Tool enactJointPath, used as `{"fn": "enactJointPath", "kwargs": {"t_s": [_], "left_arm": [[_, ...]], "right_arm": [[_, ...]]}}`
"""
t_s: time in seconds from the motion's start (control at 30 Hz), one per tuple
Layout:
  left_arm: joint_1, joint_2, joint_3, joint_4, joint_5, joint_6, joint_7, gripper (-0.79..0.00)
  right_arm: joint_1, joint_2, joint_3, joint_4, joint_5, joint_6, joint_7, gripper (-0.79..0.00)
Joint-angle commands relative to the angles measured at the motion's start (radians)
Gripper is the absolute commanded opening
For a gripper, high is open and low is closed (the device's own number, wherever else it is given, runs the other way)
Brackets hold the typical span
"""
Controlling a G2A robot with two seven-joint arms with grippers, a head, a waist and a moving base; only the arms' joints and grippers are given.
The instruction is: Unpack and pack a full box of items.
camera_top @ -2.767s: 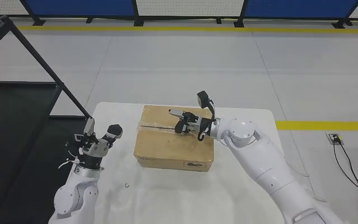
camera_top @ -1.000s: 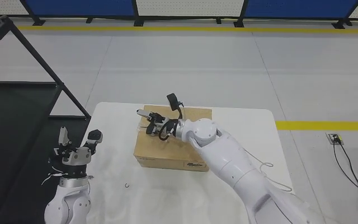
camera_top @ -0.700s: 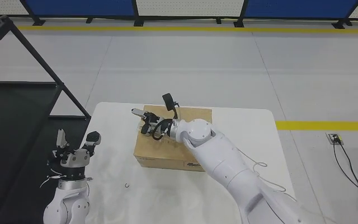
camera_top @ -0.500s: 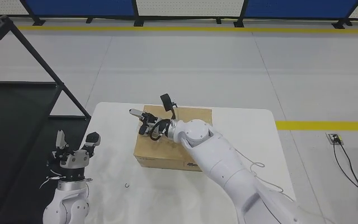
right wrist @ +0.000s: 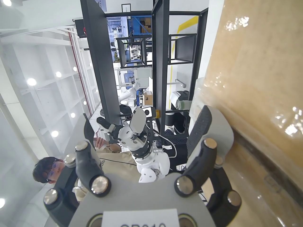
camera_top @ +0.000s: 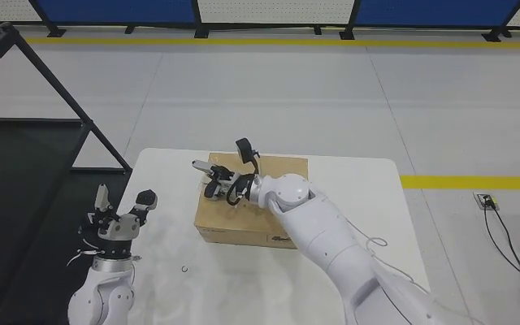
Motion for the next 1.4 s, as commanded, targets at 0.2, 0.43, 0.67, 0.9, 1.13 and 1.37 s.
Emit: {"fn": "enactJointPath", "kwargs": {"t_s": [0.2,0.43,0.67,0.9,1.13,1.37], "left_arm": [[-0.02,0.0,0.036,0.0,0.035,0.019,-0.008,0.0],[-0.042,-0.002,0.063,0.006,0.057,0.024,0.003,0.0],[-0.063,-0.002,0.076,0.012,0.07,0.032,0.01,0.0],[-0.09,-0.002,0.092,0.018,0.078,0.051,0.0,0.0],[-0.119,-0.001,0.109,0.03,0.086,0.069,-0.009,0.0],[-0.14,-0.001,0.121,0.044,0.091,0.079,-0.013,0.0]], "right_arm": [[-0.01,0.026,0.035,0.005,-0.021,-0.038,0.007,0.0],[-0.02,0.054,0.065,-0.001,-0.044,-0.042,0.029,0.0],[-0.031,0.092,0.096,-0.013,-0.078,-0.048,0.058,0.0],[-0.064,0.132,0.128,-0.058,-0.116,-0.048,0.05,0.0],[-0.119,0.182,0.176,-0.154,-0.154,-0.044,0.024,0.0],[-0.21,0.244,0.246,-0.339,-0.201,0.014,0.044,0.0]]}}
